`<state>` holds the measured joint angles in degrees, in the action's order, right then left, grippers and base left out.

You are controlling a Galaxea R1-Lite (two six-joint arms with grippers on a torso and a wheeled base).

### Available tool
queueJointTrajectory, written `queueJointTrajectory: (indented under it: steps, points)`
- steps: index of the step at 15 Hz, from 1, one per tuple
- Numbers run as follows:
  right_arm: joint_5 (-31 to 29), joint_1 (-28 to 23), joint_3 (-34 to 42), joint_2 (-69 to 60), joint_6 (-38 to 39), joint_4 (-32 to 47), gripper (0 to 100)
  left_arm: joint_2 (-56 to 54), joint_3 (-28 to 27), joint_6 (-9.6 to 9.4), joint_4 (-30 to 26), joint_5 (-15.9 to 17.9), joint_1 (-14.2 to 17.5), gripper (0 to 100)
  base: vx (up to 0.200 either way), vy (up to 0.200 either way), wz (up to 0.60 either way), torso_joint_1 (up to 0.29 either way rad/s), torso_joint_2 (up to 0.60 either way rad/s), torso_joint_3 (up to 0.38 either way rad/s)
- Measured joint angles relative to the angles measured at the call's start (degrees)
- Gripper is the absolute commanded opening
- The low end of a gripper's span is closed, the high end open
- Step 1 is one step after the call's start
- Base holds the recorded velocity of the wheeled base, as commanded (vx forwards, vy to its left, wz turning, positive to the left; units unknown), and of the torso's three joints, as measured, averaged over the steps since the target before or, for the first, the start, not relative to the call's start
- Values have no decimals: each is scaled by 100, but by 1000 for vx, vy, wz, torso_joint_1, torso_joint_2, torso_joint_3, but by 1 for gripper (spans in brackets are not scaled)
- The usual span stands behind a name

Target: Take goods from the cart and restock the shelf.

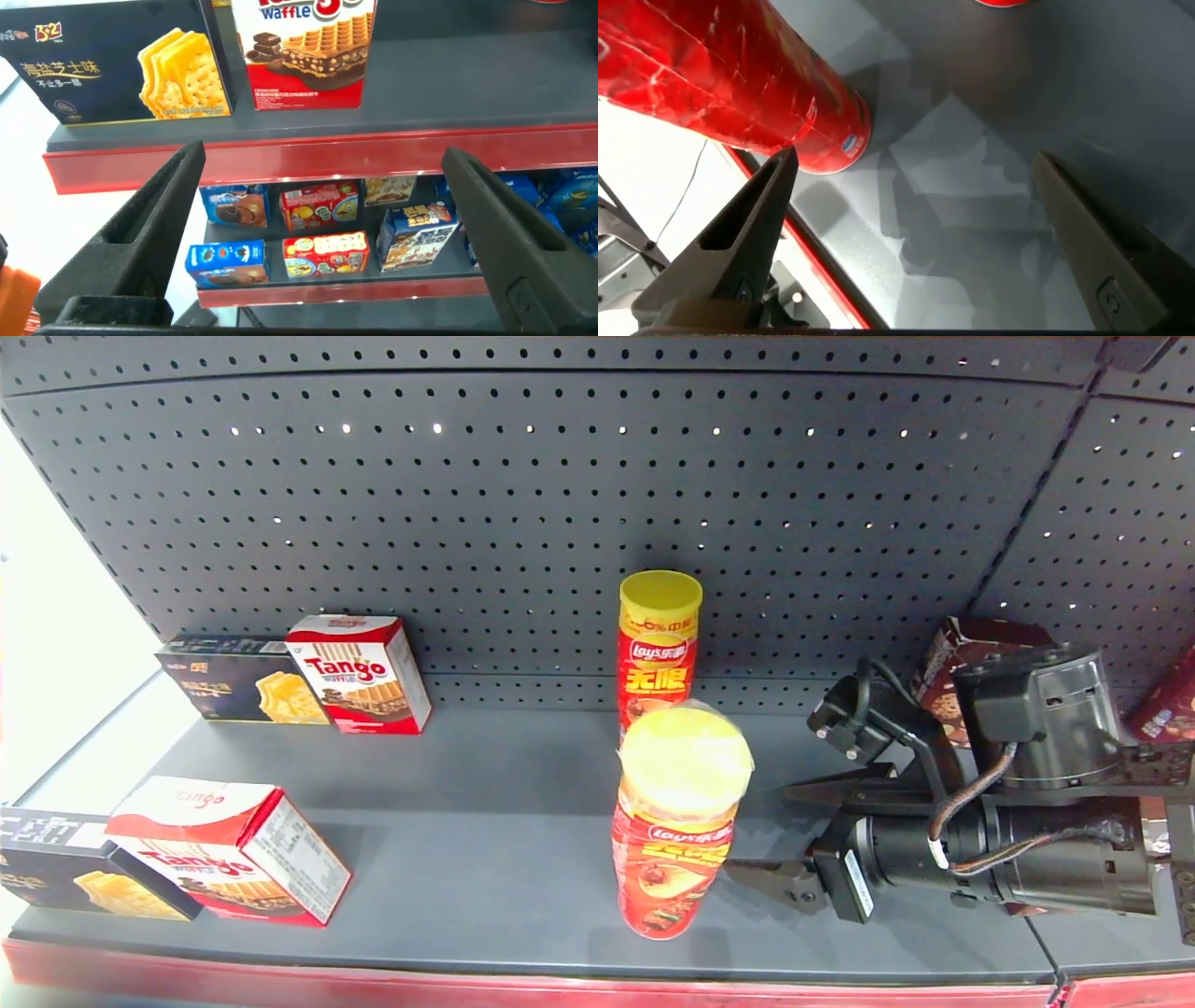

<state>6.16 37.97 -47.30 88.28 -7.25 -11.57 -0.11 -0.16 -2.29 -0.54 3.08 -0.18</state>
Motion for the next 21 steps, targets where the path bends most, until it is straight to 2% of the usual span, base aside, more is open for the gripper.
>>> queueJointTrajectory:
  steps: [8, 11, 13, 17, 19, 21]
  points:
    - [-26, -41, 44, -72, 9, 0, 100, 0, -2, -5, 0, 9, 0, 100, 0, 0, 0, 0, 0, 0]
    - [-57, -463, 207, -428, 26, 2, 100, 0, -2, -6, 0, 6, 0, 100, 0, 0, 0, 0, 0, 0]
    - [-50, -1056, 351, -866, 34, 0, 100, 1, -2, -6, 0, 6, -2, 100, 0, 0, 0, 0, 0, 0]
    - [-46, -2734, 773, -2505, 63, 22, 100, 1, -2, -17, 0, 9, 0, 100, 0, 0, 0, 0, 0, 0]
    - [-52, -3252, 1153, -3487, 80, 35, 100, 1, -2, -33, -4, 15, -6, 100, 0, 0, 0, 0, 0, 0]
    - [-101, -3530, 1679, -4518, 80, 88, 100, 1, -2, -35, -4, 15, -9, 100, 0, 0, 0, 0, 0, 0]
